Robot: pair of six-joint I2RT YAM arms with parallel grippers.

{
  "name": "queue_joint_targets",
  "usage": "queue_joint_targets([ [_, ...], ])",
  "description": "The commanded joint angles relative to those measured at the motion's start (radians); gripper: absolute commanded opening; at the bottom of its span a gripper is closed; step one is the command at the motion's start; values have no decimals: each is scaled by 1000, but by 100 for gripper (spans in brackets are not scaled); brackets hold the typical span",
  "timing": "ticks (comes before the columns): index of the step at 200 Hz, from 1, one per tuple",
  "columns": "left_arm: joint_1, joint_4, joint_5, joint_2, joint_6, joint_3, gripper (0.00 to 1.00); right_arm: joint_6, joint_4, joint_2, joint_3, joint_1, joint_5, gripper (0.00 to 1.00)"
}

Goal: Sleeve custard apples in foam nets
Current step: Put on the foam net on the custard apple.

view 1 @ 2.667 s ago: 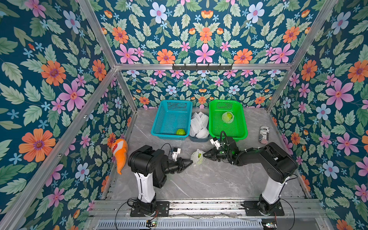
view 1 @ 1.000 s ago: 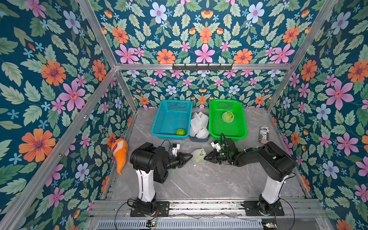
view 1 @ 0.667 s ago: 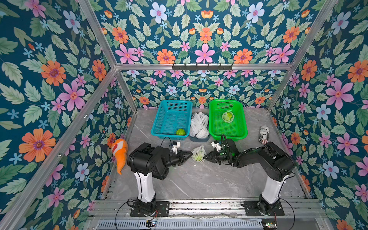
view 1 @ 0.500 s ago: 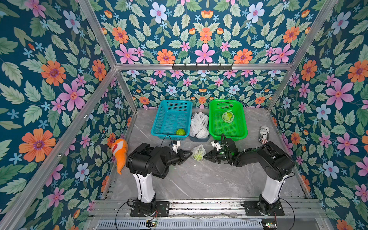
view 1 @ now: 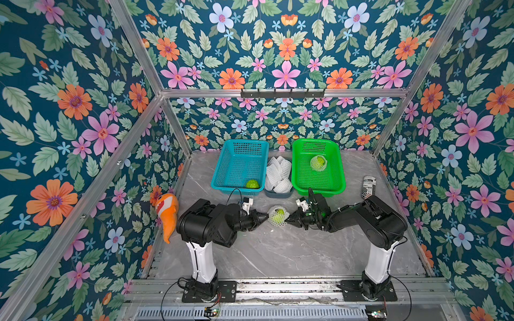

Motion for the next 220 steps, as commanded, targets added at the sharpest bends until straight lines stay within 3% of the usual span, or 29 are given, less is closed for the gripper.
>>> queue_joint_targets([
  [1, -1, -33, 4, 8, 19, 7, 0, 4, -15, 7, 6, 2, 21, 0],
  [54, -3, -95, -14, -2, 39, 22, 2, -22, -55, -15, 13, 1, 36, 0],
  [84, -15, -196, -38, -34, 78, 49, 13, -23, -49, -21, 9, 5, 64, 0],
  [117, -29, -269, -54, -66, 113, 69, 16, -67, -91, -41, 12, 20, 120, 0],
  [144, -30, -316, -66, -71, 130, 78, 28, -53, -59, -41, 4, 23, 123, 0],
  [178, -29, -361, -88, -95, 148, 74, 32, -50, -48, -57, -17, 26, 160, 0],
  [220, -29, -538, -145, -161, 215, 106, 37, -62, -63, -78, -17, 38, 190, 0],
])
